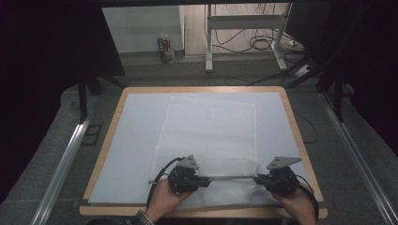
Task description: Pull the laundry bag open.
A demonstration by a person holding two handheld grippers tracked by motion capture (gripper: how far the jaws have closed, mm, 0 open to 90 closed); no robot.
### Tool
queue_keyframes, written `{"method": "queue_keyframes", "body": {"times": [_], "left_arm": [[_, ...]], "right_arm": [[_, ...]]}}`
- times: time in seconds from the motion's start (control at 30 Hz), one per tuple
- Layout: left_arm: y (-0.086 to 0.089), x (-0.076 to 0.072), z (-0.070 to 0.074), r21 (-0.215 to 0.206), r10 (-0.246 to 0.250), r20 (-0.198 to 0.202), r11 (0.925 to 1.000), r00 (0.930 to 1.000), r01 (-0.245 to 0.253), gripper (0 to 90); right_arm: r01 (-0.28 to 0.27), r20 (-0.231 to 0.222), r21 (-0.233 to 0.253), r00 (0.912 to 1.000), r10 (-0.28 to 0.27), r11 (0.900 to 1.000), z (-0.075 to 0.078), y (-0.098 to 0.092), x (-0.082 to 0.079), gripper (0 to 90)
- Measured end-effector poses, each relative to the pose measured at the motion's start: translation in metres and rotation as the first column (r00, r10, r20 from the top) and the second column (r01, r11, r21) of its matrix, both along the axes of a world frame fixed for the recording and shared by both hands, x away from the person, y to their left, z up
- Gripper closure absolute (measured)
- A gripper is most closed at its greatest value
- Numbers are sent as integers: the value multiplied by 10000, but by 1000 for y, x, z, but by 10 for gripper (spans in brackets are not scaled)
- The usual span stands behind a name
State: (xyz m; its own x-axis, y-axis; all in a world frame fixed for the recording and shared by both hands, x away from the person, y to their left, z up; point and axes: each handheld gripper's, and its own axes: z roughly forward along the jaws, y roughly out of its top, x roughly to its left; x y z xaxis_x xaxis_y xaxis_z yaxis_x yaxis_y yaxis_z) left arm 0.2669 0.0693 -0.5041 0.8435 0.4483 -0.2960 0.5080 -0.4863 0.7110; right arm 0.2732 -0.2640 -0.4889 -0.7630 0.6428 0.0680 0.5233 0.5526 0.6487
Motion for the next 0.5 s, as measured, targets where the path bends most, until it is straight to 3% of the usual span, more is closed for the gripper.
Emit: {"method": "queue_keyframes", "body": {"times": [0.13,0.5], "left_arm": [[3,-2,1,193,-19,118,9998,9999,17,873],[18,-5,-1,129,326,17,9994,9995,-326,873]], "right_arm": [[55,12,-100,10000,-55,9999,-1,1,0,831],[144,25,-124,9999,-144,9998,-1,-3,1,831]]}}
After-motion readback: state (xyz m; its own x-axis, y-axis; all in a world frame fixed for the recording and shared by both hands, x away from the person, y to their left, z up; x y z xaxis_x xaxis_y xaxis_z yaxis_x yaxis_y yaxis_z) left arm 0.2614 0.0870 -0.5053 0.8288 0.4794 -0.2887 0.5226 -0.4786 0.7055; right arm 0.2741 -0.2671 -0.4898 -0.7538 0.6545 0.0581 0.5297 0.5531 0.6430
